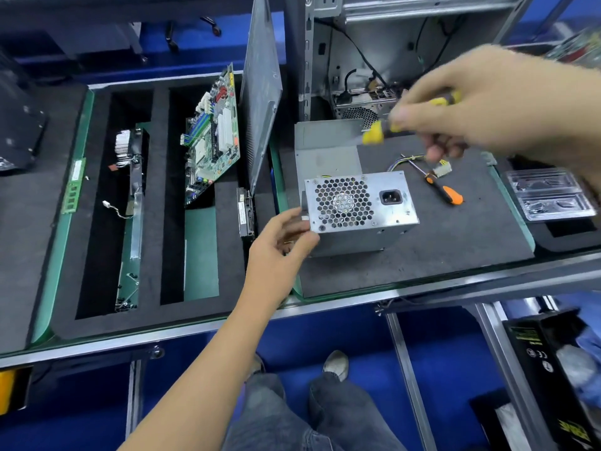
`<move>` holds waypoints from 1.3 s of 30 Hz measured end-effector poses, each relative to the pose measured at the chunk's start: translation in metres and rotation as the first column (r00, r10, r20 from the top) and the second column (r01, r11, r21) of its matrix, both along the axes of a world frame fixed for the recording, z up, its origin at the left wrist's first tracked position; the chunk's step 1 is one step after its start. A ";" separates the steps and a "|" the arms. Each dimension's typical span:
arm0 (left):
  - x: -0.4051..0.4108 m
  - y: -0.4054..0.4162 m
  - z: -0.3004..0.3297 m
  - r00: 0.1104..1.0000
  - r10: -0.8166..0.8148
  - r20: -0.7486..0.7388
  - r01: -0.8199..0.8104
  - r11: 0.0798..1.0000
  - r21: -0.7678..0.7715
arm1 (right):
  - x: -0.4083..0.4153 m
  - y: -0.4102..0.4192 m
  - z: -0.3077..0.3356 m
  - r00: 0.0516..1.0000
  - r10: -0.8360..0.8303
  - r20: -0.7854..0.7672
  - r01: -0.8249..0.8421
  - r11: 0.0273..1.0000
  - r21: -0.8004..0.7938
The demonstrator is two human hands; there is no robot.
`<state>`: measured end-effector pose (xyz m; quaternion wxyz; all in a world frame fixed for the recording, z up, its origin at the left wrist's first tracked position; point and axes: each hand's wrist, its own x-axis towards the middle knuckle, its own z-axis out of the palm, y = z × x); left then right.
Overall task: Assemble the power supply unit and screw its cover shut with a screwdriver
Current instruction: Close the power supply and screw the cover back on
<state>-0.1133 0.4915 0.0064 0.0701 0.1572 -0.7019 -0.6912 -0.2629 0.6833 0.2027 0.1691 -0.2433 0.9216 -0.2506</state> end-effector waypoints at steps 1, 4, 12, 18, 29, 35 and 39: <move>-0.001 -0.001 0.002 1.000 -0.009 0.021 0.009 1.000 0.014 | -0.001 0.014 -0.007 0.991 -0.114 0.072 0.124 0.980 -0.155; -0.009 -0.003 0.003 0.995 -0.027 0.099 0.026 1.000 0.012 | 0.004 0.040 -0.062 0.875 -0.409 0.258 0.475 0.829 -0.297; -0.022 -0.004 0.017 0.973 -0.189 0.132 0.182 0.981 0.062 | 0.020 0.018 -0.146 0.560 -0.473 0.680 0.778 0.582 -0.237; -0.004 -0.003 0.018 0.953 -0.290 0.084 0.295 0.953 -0.063 | 0.042 0.036 -0.154 0.656 -0.310 0.688 0.742 0.434 -0.512; 0.037 -0.011 -0.038 0.900 -0.355 0.253 0.434 0.785 -0.443 | 0.115 0.055 -0.182 0.901 -0.374 0.220 0.432 0.826 -0.362; 0.028 -0.006 -0.068 0.938 -0.295 0.183 0.342 0.695 -0.632 | 0.131 0.048 -0.222 0.880 -0.409 0.240 0.470 0.817 -0.332; 0.011 -0.003 -0.069 0.941 -0.311 0.136 0.316 0.657 -0.684 | 0.116 0.048 -0.222 0.902 -0.379 0.208 0.430 0.837 -0.338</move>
